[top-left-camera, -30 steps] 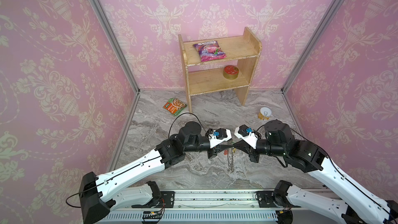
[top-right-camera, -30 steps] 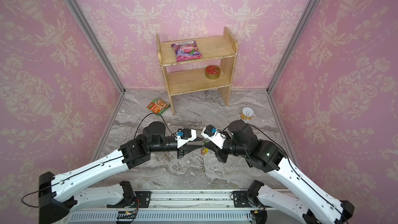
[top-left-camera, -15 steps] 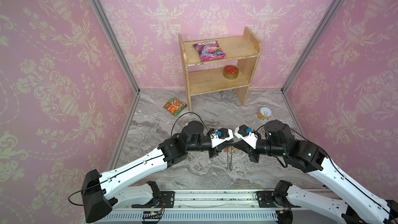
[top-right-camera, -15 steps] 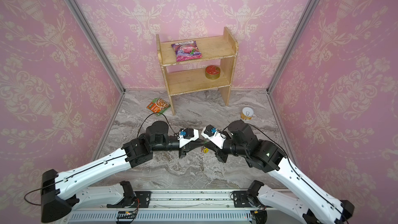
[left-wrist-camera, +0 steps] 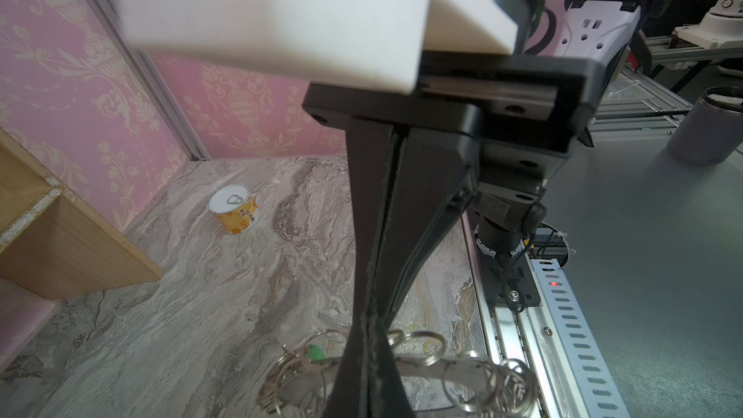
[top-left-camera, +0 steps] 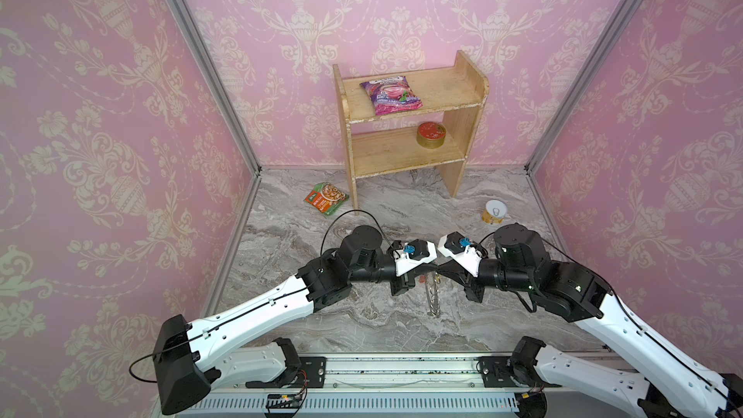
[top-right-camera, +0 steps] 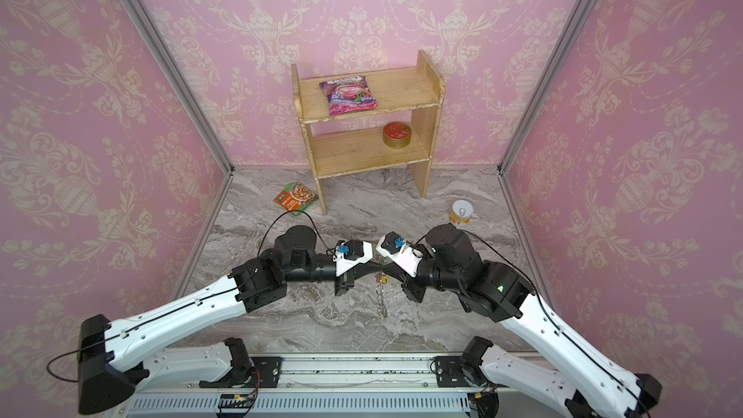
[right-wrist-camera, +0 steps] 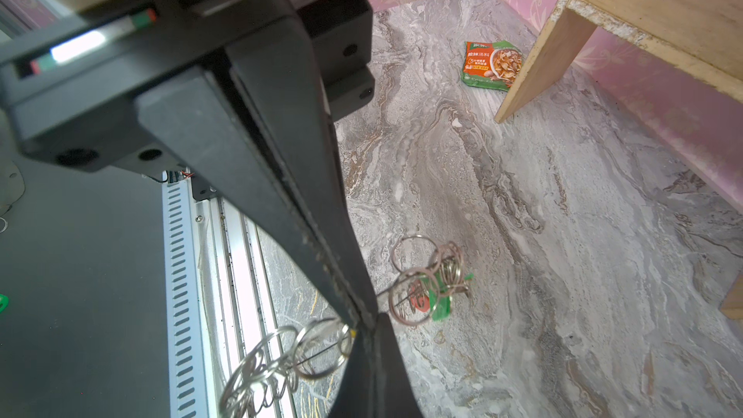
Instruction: Put the keys on the keyring
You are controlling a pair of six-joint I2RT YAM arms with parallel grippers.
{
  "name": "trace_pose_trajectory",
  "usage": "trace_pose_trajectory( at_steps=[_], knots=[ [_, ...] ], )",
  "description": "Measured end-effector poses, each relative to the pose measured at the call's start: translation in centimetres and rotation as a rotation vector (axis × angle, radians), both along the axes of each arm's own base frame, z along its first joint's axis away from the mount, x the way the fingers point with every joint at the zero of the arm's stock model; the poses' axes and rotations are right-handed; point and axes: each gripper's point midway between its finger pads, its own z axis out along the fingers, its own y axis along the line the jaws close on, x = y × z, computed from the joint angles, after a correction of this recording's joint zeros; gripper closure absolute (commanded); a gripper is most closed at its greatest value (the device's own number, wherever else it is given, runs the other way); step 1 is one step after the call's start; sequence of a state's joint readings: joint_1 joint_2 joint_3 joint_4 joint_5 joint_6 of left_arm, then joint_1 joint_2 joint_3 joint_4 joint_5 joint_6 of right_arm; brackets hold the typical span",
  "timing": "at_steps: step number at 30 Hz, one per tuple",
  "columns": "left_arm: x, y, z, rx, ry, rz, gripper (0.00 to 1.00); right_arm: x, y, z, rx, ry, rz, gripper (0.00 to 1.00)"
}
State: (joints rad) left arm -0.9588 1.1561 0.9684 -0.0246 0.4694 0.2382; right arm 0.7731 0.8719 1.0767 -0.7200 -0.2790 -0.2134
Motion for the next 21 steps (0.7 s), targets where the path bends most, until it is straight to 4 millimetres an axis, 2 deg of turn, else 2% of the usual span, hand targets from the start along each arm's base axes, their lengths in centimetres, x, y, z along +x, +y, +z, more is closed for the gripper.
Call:
trace_pose_trajectory(
  at_steps=[6, 8, 9, 12, 17, 21],
  knots=[
    [0.0, 0.0, 0.0, 0.000, 0.000, 0.000, 1.00, 0.0, 0.0, 0.0, 0.000, 0.000, 0.000, 0.98],
    [0.0, 0.0, 0.0, -0.001, -0.001, 0.000, 1.00, 0.0, 0.0, 0.0, 0.000, 0.000, 0.000, 0.88],
    [0.0, 0.0, 0.1, -0.003, -0.002, 0.001, 1.00, 0.0, 0.0, 0.0, -0.001, -0.003, 0.000, 0.80],
    [0.1, -0.1, 0.2, -0.014, -0.011, 0.004, 1.00, 0.0, -0.2, 0.1, -0.003, -0.013, -0.007, 0.68],
    [0.0, 0.2, 0.5, -0.051, -0.037, 0.006, 1.00, -0.1, -0.8, 0.9, 0.012, -0.039, -0.026, 0.65],
    [-0.1, 0.4, 1.4, -0.095, -0.068, 0.007, 1.00, -0.4, -1.2, 1.5, 0.031, -0.059, -0.030, 0.65]
  ],
)
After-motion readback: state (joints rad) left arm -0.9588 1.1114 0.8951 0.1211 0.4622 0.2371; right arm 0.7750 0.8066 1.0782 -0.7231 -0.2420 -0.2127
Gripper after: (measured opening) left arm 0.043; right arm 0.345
